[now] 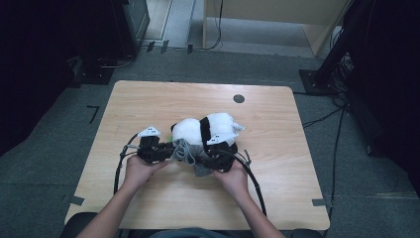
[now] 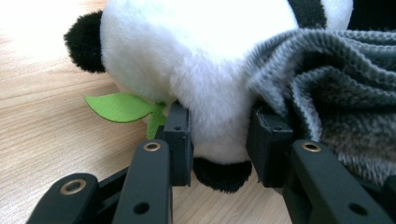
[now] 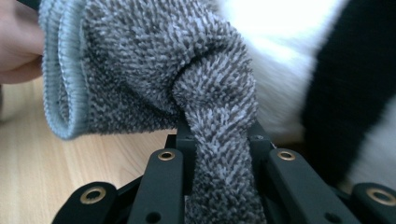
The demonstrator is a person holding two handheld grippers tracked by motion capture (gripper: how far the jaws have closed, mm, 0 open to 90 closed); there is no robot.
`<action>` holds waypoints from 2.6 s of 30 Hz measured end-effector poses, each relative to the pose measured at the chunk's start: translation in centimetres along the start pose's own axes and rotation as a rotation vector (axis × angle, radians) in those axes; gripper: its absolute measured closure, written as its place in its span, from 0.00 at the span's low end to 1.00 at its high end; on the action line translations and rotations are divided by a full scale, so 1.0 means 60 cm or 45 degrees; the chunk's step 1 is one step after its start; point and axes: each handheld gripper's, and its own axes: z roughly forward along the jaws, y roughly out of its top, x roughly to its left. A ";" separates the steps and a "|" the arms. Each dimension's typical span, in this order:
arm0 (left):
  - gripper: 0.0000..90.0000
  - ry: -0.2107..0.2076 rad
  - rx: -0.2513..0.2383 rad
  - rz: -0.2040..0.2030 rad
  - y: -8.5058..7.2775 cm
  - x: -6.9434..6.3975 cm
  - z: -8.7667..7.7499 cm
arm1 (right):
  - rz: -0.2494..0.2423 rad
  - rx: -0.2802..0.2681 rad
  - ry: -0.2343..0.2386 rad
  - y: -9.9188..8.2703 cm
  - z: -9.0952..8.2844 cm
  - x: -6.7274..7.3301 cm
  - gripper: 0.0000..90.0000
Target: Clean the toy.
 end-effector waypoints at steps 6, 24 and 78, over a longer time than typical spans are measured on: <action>0.71 0.001 0.000 0.000 0.000 0.000 -0.001 | -0.002 -0.012 -0.093 -0.004 -0.034 -0.015 0.84; 0.72 -0.007 -0.004 -0.009 0.001 0.001 0.000 | 0.129 -0.235 -0.288 -0.002 -0.164 -0.074 0.84; 0.73 0.004 0.019 -0.016 0.001 0.008 -0.003 | 0.367 -0.107 -0.428 -0.048 -0.183 -0.159 0.84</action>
